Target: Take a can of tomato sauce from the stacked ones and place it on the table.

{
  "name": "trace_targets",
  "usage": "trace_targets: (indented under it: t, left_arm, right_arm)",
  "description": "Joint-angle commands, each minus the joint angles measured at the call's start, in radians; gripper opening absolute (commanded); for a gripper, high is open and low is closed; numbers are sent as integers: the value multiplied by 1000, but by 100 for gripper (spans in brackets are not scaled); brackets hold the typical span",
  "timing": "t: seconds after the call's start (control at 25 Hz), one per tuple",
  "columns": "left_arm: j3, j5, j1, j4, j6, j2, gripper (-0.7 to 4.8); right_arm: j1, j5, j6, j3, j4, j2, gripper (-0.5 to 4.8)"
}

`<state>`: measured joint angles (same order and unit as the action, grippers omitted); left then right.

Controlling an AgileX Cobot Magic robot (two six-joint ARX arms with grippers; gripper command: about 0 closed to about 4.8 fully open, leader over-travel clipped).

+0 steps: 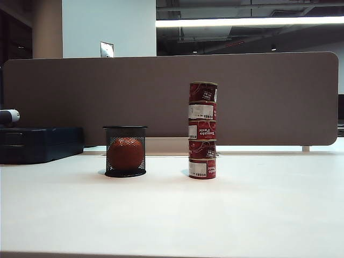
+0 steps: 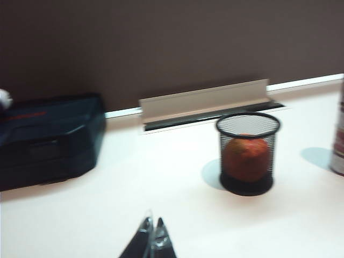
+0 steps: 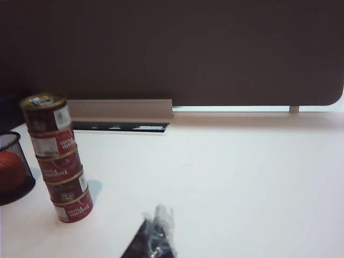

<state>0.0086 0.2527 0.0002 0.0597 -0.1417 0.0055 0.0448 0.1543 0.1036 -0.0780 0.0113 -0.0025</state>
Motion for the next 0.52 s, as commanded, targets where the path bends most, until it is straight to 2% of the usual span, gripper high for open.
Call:
trace_targets:
  t: [0.04,0.28,0.4,0.52]
  left_arm:
    - [2,51,1,8,0,1,-5]
    - [2,90,1,7,0,1,-6]
    - [2,90,1,6,0,1,-6]
    - [2,124,1,6,0,1,-5]
  right_arm:
    - [1,2,2,-77,77,8,-8]
    - [2,3,19,-170,153,11,1]
    - [2,6,61,-230,206,12,58]
    - [2,42,69,-266,220,32,61]
